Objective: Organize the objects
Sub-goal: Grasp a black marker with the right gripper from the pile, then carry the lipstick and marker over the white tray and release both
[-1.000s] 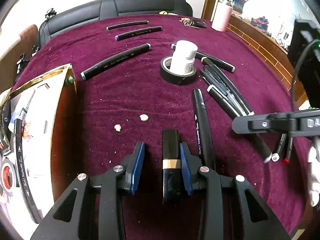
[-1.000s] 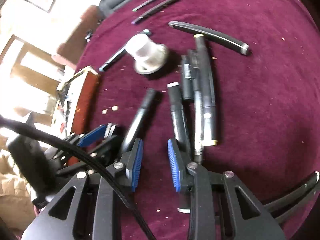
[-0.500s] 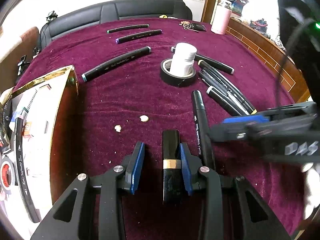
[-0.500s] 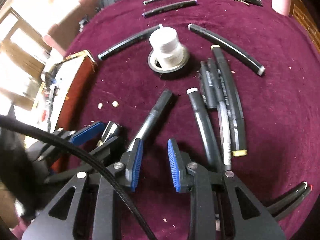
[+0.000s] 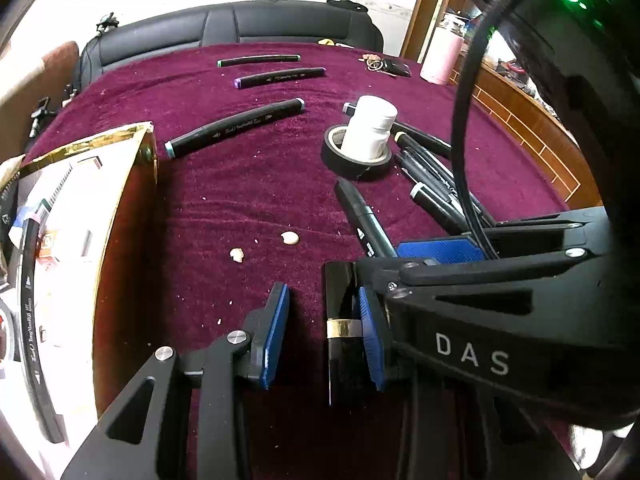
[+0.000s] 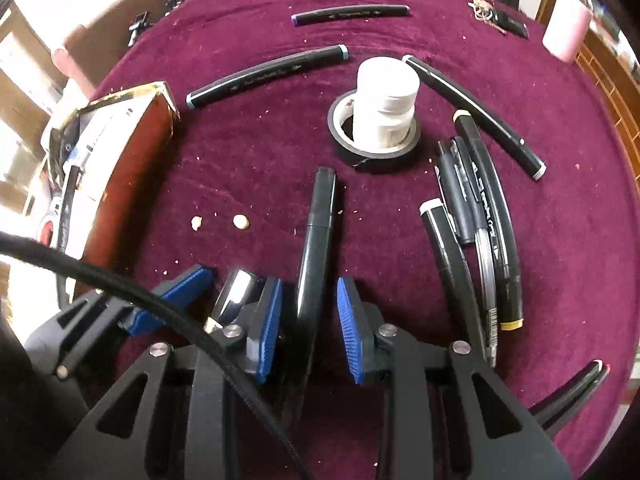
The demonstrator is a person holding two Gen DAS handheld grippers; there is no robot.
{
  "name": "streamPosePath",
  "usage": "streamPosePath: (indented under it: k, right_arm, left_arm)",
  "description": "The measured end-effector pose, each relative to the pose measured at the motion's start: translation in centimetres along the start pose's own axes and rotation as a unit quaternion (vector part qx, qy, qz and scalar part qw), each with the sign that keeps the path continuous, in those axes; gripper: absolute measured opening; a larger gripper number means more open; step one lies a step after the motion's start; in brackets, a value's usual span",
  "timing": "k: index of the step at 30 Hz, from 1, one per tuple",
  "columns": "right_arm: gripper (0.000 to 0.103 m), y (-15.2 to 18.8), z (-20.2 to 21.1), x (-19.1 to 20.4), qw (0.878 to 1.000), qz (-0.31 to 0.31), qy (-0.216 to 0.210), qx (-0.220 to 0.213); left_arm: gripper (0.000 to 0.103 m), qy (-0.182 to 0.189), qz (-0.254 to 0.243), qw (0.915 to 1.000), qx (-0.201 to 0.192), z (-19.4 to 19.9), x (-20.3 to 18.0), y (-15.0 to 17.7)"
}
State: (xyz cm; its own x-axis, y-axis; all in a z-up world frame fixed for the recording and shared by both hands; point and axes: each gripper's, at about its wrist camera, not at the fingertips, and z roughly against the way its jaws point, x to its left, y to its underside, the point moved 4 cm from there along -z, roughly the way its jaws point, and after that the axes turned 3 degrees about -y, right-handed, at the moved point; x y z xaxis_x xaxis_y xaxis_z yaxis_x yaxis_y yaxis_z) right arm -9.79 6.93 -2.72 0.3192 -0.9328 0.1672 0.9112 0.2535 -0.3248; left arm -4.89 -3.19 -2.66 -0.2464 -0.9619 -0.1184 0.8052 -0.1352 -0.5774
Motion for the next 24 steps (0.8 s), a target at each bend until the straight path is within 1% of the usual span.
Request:
streamPosePath:
  k: [1,2,3,4,6,10,12,15,19,22,24]
  right_arm:
    - [0.014,0.1,0.2,-0.3,1.0,0.0,0.007,-0.002]
    - [0.012,0.3,0.3,-0.6,1.0,-0.002,0.003,-0.005]
    - [0.012,0.4,0.4,-0.8,1.0,-0.007,-0.006,-0.007]
    - [0.012,0.7,0.8,-1.4,1.0,-0.015,-0.016,-0.011]
    - [0.012,1.3,1.4,-2.1,0.999,-0.023,-0.029,-0.016]
    - [0.013,2.7,3.3,-3.3,0.997,-0.039,-0.065,-0.031]
    - [0.013,3.4,4.4,-3.4,0.995,-0.044,-0.08,-0.041]
    - [0.013,4.2,6.0,-3.5,0.992,-0.047,-0.099,-0.053]
    - [0.013,4.7,7.7,-2.1,0.989,-0.041,-0.124,-0.069]
    - [0.013,4.0,7.6,0.4,0.986,-0.03,-0.146,-0.076]
    - [0.013,3.8,8.0,2.2,0.983,-0.019,-0.163,-0.079]
  left_arm:
    - [0.027,0.001,-0.001,1.0,0.0,0.0,0.0,0.0]
    - [0.024,0.0,0.002,1.0,-0.001,0.1,0.2,0.1]
    - [0.016,-0.006,0.004,1.0,-0.002,0.1,0.3,0.1]
    - [0.014,-0.012,0.006,0.9999,-0.001,0.1,0.5,0.1]
    - [0.014,0.0,0.016,0.9999,-0.002,0.2,0.8,0.2]
    - [0.014,0.008,0.027,0.9996,-0.003,0.5,0.9,0.6]
    - [0.014,0.021,0.036,0.9991,-0.006,1.0,0.8,0.9]
    - [0.014,0.027,0.038,0.9988,-0.014,2.4,0.7,1.4]
    - [0.014,0.031,0.042,0.998,-0.035,5.0,0.9,2.1]
    - [0.014,0.034,0.054,0.9963,-0.057,7.5,1.9,2.4]
    - [0.014,0.03,0.061,0.9951,-0.071,9.4,2.9,2.7]
